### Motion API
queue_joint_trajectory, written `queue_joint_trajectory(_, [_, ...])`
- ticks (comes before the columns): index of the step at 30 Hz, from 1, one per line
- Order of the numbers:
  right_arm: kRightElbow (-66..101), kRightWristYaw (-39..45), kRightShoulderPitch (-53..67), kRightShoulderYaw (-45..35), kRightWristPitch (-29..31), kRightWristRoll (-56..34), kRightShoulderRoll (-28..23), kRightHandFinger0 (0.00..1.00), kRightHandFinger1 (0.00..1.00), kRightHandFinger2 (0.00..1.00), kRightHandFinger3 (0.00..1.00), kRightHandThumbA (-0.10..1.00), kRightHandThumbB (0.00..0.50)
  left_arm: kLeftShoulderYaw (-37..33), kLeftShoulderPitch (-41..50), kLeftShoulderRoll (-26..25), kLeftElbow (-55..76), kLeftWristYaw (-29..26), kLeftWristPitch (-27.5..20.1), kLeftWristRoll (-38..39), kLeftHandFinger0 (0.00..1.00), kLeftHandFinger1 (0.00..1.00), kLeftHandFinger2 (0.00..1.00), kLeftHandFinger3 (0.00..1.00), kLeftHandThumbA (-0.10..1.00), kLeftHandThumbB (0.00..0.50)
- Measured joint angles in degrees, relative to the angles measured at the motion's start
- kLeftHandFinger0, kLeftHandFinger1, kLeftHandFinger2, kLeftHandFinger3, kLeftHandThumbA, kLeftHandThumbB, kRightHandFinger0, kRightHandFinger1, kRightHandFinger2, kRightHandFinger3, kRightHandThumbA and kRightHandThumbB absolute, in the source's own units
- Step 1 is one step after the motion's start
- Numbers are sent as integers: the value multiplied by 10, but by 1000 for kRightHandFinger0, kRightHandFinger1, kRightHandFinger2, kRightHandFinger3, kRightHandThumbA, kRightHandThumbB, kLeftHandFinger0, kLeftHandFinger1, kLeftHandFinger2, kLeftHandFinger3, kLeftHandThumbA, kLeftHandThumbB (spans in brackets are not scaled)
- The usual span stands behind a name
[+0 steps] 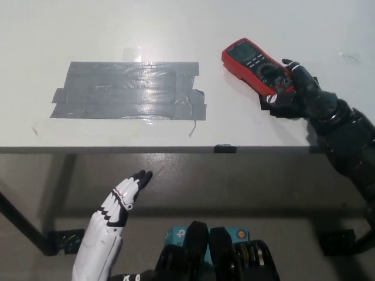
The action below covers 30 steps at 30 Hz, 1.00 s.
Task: The robot first picks the multimeter with right hand and then unfolds the black stand on the back of it using left hand
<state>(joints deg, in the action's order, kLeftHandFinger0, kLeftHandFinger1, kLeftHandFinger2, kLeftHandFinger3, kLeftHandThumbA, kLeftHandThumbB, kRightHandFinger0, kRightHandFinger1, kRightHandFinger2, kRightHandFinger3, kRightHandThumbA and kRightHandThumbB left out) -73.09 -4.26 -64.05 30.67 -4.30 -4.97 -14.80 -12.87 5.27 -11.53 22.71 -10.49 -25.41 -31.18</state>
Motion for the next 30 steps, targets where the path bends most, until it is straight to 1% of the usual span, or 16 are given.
queue_joint_trajectory(5, [34,6,0,-23,0,28,-19,1000,1000,1000,1000,819,491,9,-14,0,-2,-2,0,0,1000,1000,1000,1000,1000,219])
queue_joint_trajectory(6, [55,6,1,-32,0,31,-25,1000,1000,1000,1000,860,499,9,-21,0,-4,-2,0,0,1000,1000,1000,1000,1000,220])
queue_joint_trajectory(7, [77,5,1,-39,-1,33,-30,1000,1000,1000,1000,865,474,9,-28,0,-7,-2,0,0,1000,1000,1000,1000,1000,215])
queue_joint_trajectory(8, [108,5,1,-48,-3,36,-38,1000,1000,1000,1000,831,425,9,-37,0,-10,-2,0,1,1000,1000,1000,1000,1000,213])
queue_joint_trajectory(9, [130,5,2,-53,-5,37,-44,1000,1000,1000,1000,799,414,9,-42,0,-12,-2,0,2,1000,1000,1000,1000,1000,213])
queue_joint_trajectory(10, [143,5,3,-56,-6,38,-46,1000,1000,1000,1000,816,474,9,-45,0,-13,-1,0,2,1000,1000,1000,1000,1000,208])
queue_joint_trajectory(14, [233,6,16,-83,-18,39,-64,1000,1000,1000,1000,881,498,9,-58,0,-16,-1,0,4,1000,1000,1000,1000,1000,219])
queue_joint_trajectory(17, [306,7,32,-102,-32,41,-74,1000,1000,1000,1000,878,493,10,-70,1,-19,1,0,5,1000,1000,1000,1000,1000,228])
queue_joint_trajectory(19, [347,9,42,-113,-40,40,-79,1000,1000,1000,1000,934,485,10,-76,1,-23,1,0,5,1000,1000,1000,1000,1000,222])
queue_joint_trajectory(22, [404,12,55,-126,-53,40,-86,1000,1000,1000,1000,976,475,11,-85,1,-30,4,1,6,1000,1000,1000,1000,1000,219])
queue_joint_trajectory(23, [424,13,60,-130,-57,40,-88,1000,1000,1000,1000,978,474,11,-88,2,-31,4,1,7,1000,1000,1000,1000,1000,196])
queue_joint_trajectory(25, [471,15,77,-138,-66,40,-93,1000,1000,1000,1000,967,474,12,-92,2,-32,4,1,8,1000,1000,1000,1000,1000,174])
queue_joint_trajectory(26, [485,15,83,-141,-67,40,-94,1000,1000,1000,1000,973,490,12,-94,2,-33,4,1,9,1000,1000,1000,1000,1000,166])
queue_joint_trajectory(27, [501,15,91,-143,-70,40,-95,1000,1000,1000,1000,1000,493,12,-95,2,-34,4,2,10,1000,1000,1000,1000,1000,173])
queue_joint_trajectory(29, [547,16,118,-150,-77,40,-96,1000,1000,1000,1000,939,459,13,-99,2,-39,5,2,13,1000,1000,1000,1000,1000,151])
queue_joint_trajectory(30, [564,16,130,-152,-79,39,-95,1000,1000,1000,1000,918,436,14,-101,2,-42,5,2,14,1000,1000,1000,1000,1000,158])
